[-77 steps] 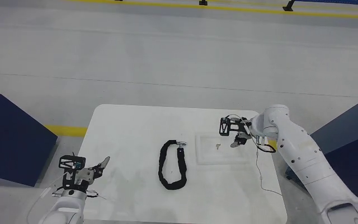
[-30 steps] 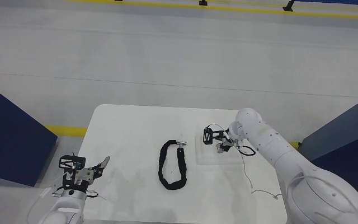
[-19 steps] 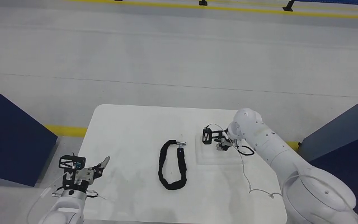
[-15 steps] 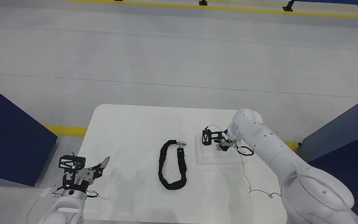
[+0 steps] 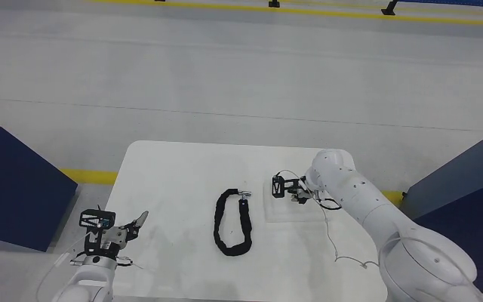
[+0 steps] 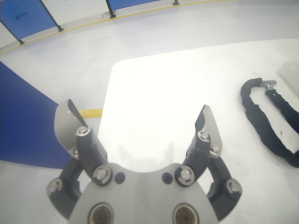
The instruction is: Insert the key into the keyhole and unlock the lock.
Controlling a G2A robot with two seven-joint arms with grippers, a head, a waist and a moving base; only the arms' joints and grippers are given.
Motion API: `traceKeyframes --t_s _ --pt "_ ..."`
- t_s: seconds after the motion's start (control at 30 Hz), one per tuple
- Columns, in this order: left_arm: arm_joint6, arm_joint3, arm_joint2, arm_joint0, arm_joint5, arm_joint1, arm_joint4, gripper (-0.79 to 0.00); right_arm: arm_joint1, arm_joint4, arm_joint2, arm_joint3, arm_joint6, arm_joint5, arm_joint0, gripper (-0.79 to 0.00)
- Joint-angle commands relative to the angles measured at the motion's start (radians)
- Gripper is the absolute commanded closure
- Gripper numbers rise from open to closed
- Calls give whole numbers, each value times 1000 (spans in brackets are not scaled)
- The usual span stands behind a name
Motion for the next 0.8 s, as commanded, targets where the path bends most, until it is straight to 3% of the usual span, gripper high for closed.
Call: traceKeyframes --t_s 0.0,0.1,0.2,0.57,0.77 --pt "0 0 0 0 0 0 0 -785 5 -8 5 -7 -6 0 -2 -105" --pt "0 0 0 0 0 0 0 -785 12 -20 11 -20 -11 -3 -5 -46" --pt "0 0 0 0 0 0 0 -785 20 -31 18 -36 -12 -3 -11 -37" --pt "0 0 0 0 0 0 0 -785 57 -44 57 -101 7 -12 -36 -105" --pt "0 0 0 0 0 0 0 -785 77 -45 80 -138 33 -12 -55 -92"
